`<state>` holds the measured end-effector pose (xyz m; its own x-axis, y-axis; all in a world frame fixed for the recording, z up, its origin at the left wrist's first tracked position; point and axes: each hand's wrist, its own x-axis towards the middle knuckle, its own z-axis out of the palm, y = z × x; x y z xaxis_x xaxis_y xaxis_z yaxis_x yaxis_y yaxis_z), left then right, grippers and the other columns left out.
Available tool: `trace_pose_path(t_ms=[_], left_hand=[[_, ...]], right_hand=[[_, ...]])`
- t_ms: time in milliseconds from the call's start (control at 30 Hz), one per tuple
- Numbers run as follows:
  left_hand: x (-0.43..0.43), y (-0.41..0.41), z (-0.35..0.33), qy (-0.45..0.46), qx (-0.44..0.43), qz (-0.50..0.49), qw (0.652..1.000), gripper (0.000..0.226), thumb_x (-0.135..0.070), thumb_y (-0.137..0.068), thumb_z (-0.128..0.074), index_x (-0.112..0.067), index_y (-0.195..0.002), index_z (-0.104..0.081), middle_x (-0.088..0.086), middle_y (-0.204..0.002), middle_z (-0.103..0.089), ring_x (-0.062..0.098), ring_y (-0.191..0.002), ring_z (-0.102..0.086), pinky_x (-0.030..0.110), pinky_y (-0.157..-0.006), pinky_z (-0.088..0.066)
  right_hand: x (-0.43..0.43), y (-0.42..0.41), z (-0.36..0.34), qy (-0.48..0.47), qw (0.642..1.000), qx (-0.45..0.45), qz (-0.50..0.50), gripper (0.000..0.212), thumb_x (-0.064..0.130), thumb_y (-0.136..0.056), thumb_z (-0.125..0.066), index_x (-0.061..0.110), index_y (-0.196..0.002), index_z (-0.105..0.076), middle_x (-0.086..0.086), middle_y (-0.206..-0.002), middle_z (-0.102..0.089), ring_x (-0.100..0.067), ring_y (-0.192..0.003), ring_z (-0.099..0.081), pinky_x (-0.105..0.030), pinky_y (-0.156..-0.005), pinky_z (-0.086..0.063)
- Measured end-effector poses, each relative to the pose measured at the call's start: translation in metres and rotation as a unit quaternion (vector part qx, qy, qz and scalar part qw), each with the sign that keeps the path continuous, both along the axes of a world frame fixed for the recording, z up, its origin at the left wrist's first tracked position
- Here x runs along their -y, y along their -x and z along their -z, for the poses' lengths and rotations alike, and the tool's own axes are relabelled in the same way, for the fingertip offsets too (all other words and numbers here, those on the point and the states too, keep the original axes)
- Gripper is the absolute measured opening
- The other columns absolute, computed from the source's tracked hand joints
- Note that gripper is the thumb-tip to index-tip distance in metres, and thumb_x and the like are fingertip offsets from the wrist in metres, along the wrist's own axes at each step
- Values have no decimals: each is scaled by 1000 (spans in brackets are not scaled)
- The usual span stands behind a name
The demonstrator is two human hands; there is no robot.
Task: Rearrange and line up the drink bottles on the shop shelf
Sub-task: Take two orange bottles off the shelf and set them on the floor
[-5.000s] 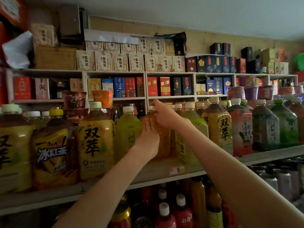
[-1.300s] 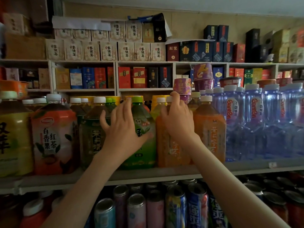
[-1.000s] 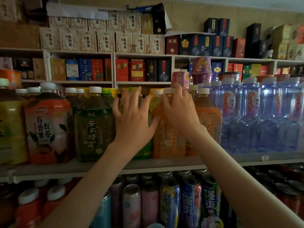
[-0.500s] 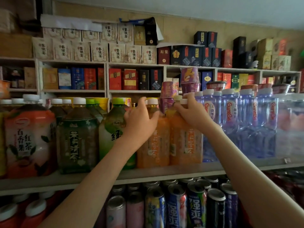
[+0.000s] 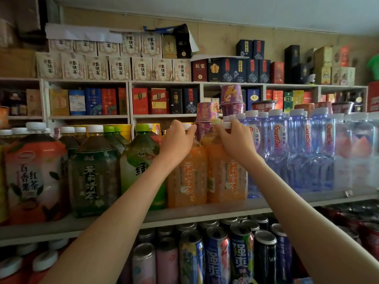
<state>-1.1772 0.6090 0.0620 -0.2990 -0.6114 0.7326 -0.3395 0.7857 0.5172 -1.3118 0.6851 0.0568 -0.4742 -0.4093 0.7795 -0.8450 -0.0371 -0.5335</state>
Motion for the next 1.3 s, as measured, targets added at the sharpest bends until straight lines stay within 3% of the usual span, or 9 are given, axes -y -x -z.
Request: trace_pose_path(t_ms=[100,233,433,533,733,833,1000,1167,1300], left_hand=[[-16,-11,14,98,-47,22,994,34,-43,-96,-43,-12,-109,-46,-1,-83,-59,8,-63,-57,21,-48,-46],[-42,-28,32,212,-113,19,971,47,-49,-90,-36,-7,-110,-47,-6,-80,-56,6,-60,-56,16,-46,-47],[-50,-33,35,213,-140,23,967,46,-42,-91,-40,-2,-112,-47,-4,-85,-53,8,-65,-57,16,-49,-48],[-49,-34,35,209,-137,24,968,42,-36,-92,-45,0,-114,-48,-1,-88,-56,10,-70,-59,15,-52,-47],[-63,-46,31,245,-185,31,951,50,-43,-91,-42,1,-114,-49,-2,-89,-57,0,-68,-56,10,-59,-49],[-73,-58,19,216,-193,40,956,50,-51,-88,-36,-9,-112,-48,-6,-88,-59,-1,-66,-57,12,-57,-50],[-86,-78,13,189,-159,35,968,31,-49,-88,-40,-22,-101,-45,-5,-72,-58,0,-63,-60,11,-42,-45],[-93,-97,26,180,-116,-6,977,21,-41,-90,-48,-24,-102,-45,-12,-76,-55,-14,-75,-56,2,-56,-43],[-98,-121,45,162,-89,-59,981,24,-41,-90,-47,-20,-102,-47,-15,-76,-53,-20,-73,-52,1,-59,-41]], right_hand=[[-12,-1,10,69,998,-1,-7,31,38,-93,-51,10,-107,-53,3,-84,-60,-17,-79,-60,-34,-65,-52],[-32,-4,20,150,988,-23,-16,15,36,-92,-54,21,-96,-51,13,-74,-56,0,-66,-56,-15,-56,-41],[-41,-11,21,184,982,-35,-14,26,36,-92,-55,15,-107,-55,16,-70,-54,3,-60,-51,-15,-56,-40],[-42,-11,24,190,981,-28,-21,22,35,-92,-56,16,-104,-56,18,-70,-54,10,-62,-52,-7,-54,-37],[-61,-13,12,242,969,-42,11,20,36,-91,-57,18,-101,-58,21,-68,-53,16,-66,-51,-3,-59,-36],[-75,-22,-2,242,969,-55,0,13,38,-89,-58,26,-93,-56,21,-66,-53,16,-63,-50,-1,-57,-37],[-90,-45,-9,195,977,-69,-60,16,39,-88,-59,23,-89,-60,16,-63,-55,11,-55,-52,-4,-46,-37],[-89,-69,4,118,983,-71,-124,18,43,-87,-58,26,-86,-62,11,-67,-60,3,-61,-58,-11,-46,-44],[-83,-89,20,94,973,-44,-204,16,41,-88,-58,25,-85,-62,12,-65,-58,7,-64,-58,-6,-44,-39]])
